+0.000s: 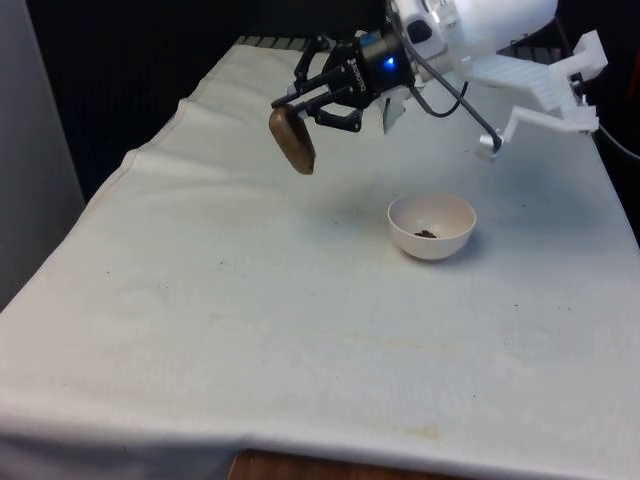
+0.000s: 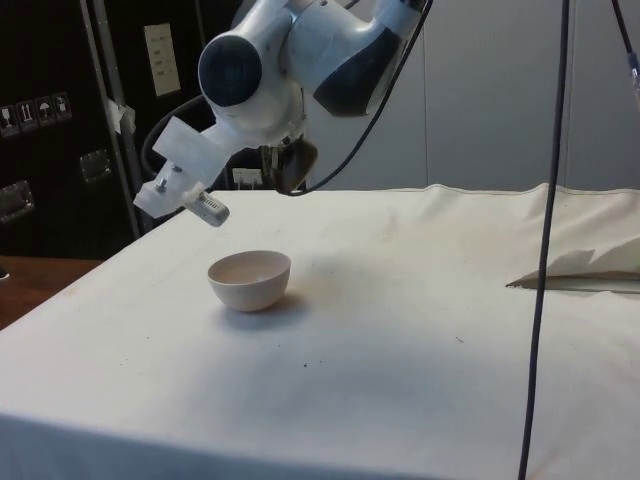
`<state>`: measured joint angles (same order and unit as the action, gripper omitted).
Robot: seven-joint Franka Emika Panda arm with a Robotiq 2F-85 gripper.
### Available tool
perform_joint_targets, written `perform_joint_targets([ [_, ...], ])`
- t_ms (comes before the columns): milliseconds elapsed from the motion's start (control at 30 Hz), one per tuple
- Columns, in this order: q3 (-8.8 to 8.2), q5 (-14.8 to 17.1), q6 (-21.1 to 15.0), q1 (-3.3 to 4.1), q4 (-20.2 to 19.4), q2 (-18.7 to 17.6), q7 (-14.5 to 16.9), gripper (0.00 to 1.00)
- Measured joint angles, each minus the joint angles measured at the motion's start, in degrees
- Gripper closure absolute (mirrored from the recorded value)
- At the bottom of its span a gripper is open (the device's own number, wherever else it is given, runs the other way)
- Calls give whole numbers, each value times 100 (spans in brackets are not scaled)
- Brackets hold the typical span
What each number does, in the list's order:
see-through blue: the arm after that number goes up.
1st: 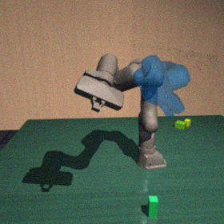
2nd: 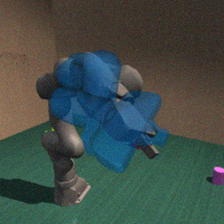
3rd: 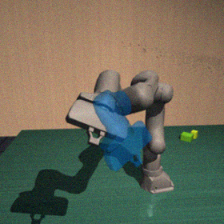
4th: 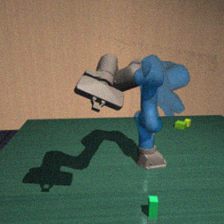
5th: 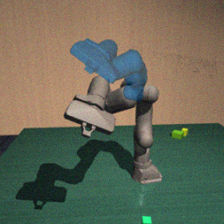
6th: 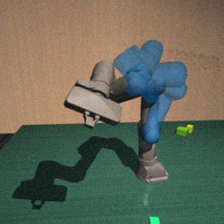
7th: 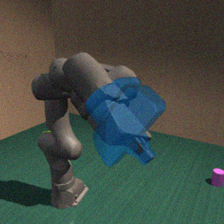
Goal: Pour the coffee beans from the cup into the bowl.
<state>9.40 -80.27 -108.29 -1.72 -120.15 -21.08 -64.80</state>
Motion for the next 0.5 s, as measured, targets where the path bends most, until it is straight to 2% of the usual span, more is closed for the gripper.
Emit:
perform_joint_targets([
  [300,-281,132,-447,-6,0,11,74,100],
  [400,-309,143,-487,-6,0,11,86,100],
  [500,-407,178,-642,-6,0,11,115,100],
])
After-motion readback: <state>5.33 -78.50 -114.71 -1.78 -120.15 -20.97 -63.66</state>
